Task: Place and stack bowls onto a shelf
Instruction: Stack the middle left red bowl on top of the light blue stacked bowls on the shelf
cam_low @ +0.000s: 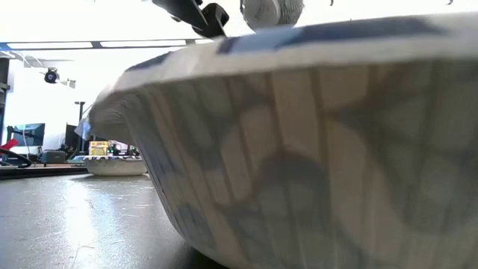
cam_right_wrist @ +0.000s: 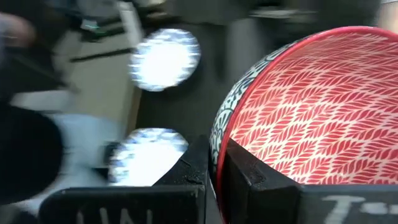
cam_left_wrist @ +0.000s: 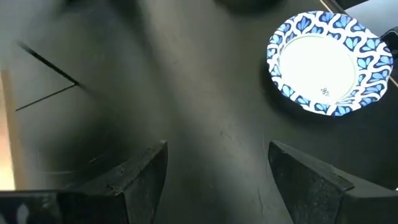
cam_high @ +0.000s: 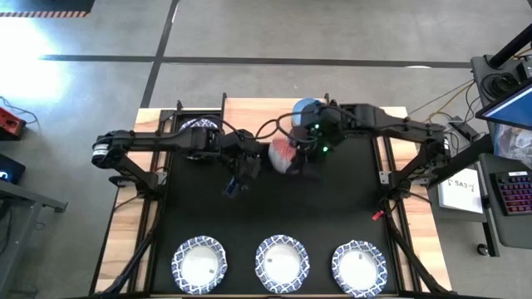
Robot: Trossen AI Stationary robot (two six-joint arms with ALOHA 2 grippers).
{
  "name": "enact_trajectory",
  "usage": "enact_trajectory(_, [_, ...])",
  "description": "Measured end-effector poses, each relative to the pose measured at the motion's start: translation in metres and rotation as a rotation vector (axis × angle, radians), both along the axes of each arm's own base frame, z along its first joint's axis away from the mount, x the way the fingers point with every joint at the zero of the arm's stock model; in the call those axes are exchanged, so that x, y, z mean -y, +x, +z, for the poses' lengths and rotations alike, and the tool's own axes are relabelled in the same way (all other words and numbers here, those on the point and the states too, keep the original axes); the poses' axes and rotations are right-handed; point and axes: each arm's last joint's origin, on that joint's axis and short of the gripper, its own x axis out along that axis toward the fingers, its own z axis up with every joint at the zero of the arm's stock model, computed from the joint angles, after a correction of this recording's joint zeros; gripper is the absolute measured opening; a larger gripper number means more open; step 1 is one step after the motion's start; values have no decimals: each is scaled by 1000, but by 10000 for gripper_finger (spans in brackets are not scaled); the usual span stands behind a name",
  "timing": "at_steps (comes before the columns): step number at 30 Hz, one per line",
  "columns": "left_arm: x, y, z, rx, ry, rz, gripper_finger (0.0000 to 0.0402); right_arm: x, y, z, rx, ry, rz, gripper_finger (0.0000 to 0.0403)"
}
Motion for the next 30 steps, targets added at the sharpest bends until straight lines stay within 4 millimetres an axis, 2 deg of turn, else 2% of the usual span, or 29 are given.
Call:
enact_trajectory(6, [-5,0,0,-4,14,17,260,13,-17,18,-58,-299,-169,14])
enact_trajectory(11, [-6,0,-1,-5,30,33,260,27,-21,12,-137,-468,-271,14])
enact_trajectory(18, [-7,-1,-1,-11,34,43,260,60,-23,-17,-287,-502,-386,13])
enact_trajectory(22, [-7,-2,-2,-24,32,47,260,76,-27,-25,-337,-536,-458,13])
enact_trajectory(30, [-10,-2,-2,-30,37,56,260,82,-27,-27,-319,-481,-453,13])
